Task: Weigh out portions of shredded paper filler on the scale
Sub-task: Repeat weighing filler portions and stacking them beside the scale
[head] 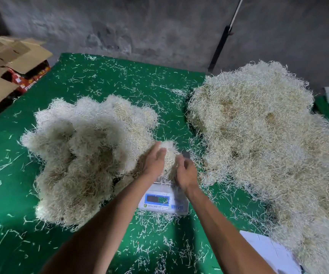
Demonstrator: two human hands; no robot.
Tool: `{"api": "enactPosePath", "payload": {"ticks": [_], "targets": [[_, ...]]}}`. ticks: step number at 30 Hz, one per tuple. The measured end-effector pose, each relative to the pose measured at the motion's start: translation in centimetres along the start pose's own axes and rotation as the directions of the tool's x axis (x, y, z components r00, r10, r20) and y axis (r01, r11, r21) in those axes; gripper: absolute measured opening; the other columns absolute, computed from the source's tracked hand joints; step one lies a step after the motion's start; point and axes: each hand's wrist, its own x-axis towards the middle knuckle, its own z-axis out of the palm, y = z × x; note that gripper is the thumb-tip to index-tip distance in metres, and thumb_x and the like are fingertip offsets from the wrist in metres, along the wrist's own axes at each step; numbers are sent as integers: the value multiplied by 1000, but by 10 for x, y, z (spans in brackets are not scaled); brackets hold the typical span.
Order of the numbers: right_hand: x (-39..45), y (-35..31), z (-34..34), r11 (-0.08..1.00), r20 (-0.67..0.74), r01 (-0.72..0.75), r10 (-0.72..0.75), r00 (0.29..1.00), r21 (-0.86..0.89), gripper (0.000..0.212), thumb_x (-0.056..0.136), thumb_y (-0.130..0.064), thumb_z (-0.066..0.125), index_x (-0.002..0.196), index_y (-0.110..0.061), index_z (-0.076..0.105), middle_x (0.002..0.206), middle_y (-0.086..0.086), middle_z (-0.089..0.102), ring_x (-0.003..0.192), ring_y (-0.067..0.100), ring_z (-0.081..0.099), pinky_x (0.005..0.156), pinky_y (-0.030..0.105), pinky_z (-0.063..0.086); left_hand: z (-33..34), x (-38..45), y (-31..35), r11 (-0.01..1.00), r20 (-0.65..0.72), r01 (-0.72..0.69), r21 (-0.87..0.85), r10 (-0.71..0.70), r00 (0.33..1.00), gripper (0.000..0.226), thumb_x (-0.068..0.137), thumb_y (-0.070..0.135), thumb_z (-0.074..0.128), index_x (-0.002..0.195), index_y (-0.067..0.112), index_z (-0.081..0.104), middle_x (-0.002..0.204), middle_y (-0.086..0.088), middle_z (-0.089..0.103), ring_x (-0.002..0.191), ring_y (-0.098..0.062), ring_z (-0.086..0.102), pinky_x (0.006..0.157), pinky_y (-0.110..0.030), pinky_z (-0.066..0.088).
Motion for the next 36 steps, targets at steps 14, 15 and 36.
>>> {"api": "enactPosePath", "payload": {"ticks": [14, 15, 36], "targets": [[10, -48, 27, 973, -10, 182, -182, 983, 144, 23, 105, -26, 48, 123, -25, 63, 109, -10, 69, 99, 9, 65, 87, 21, 51, 26, 14, 33, 706, 78, 157, -690, -143, 987, 44, 100, 49, 52, 112, 10, 67, 101, -12, 68, 99, -28, 61, 99, -39, 48], [-1, -51, 27, 966, 37, 244, -248, 968, 90, 22, 104, -28, 45, 110, -29, 66, 104, -13, 68, 96, 8, 63, 84, 23, 50, 13, 19, 38, 810, -5, 93, -578, -118, 993, 29, 107, 31, 46, 106, 10, 66, 93, -10, 68, 92, -26, 59, 94, -38, 49], [-82, -144, 5, 649, 35, 736, -745, 666, -192, 35, 104, -28, 55, 135, -17, 65, 144, -3, 58, 134, 10, 49, 119, 35, 33, -65, -64, 117, 538, 114, 157, -828, -113, 987, 55, 98, 51, 42, 100, 9, 78, 100, -15, 73, 88, -28, 74, 82, -34, 59]]}}
